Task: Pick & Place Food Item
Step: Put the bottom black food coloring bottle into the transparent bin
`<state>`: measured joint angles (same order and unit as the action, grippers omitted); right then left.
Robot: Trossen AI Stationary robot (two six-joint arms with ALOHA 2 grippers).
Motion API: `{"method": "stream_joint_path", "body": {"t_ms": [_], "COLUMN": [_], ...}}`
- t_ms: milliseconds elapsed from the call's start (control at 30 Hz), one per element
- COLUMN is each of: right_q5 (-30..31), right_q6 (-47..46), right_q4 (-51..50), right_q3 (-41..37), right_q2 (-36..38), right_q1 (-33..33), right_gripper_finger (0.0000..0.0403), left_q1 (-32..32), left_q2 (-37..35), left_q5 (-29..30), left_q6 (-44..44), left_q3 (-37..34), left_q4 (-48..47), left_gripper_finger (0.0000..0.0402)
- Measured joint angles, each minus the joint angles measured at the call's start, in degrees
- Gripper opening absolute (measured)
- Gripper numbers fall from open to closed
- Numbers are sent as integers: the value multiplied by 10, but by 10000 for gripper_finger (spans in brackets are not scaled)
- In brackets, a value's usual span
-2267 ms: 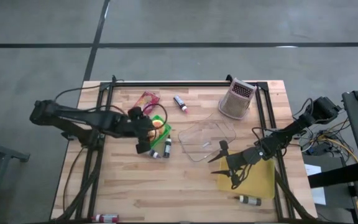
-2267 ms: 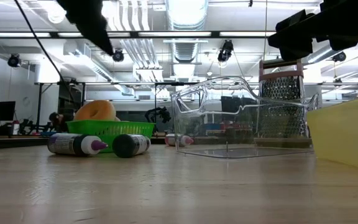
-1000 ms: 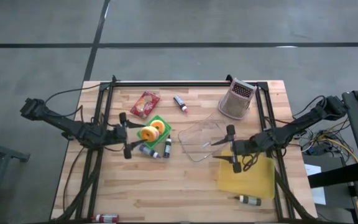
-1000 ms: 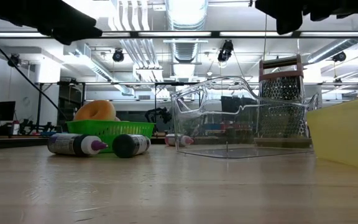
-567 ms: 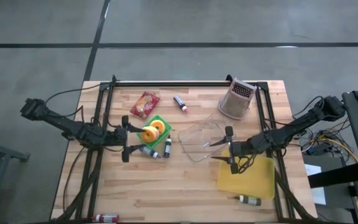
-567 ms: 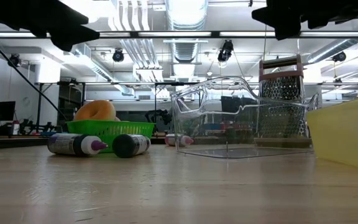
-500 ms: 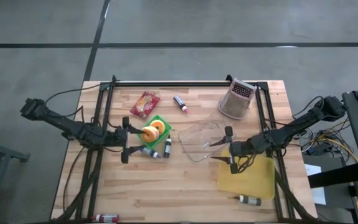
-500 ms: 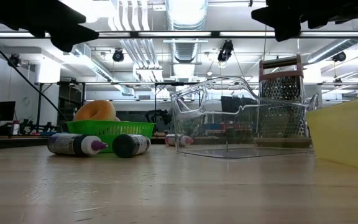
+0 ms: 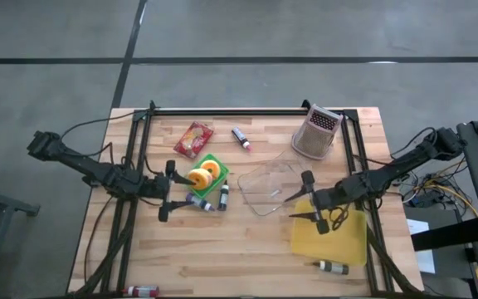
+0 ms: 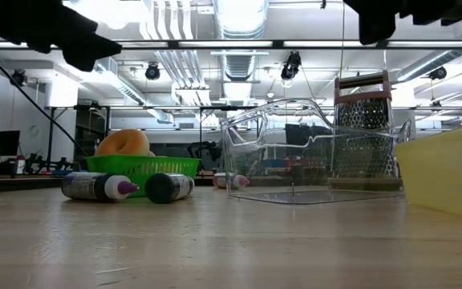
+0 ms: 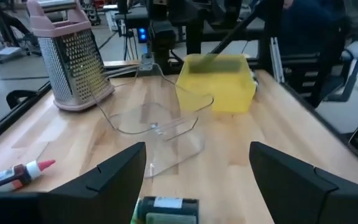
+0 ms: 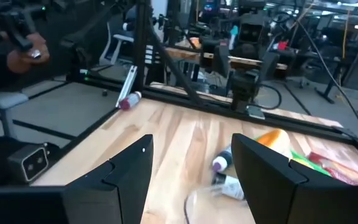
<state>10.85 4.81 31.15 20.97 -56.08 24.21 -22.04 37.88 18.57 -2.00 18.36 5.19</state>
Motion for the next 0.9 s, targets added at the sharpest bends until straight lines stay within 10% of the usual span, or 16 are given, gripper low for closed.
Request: {"method": "stream_joint_path", "body": {"t_ms": [567,900], "right_q5": [-3,-2], "right_q6": [-14,-14], "right_q4": [32,4], "right_q3": [-190,-205], "right_q2": [289,337], "right_q1": [0,0], "right_gripper_finger": [215,215], "left_q1": [2,3], "left_q2": [-137,-209], "left_q5": [72,137], "left_q6": [83,100], "left_q3": [-83,-140], "left_q4": [55,77], "left_gripper_finger": [287,287]}}
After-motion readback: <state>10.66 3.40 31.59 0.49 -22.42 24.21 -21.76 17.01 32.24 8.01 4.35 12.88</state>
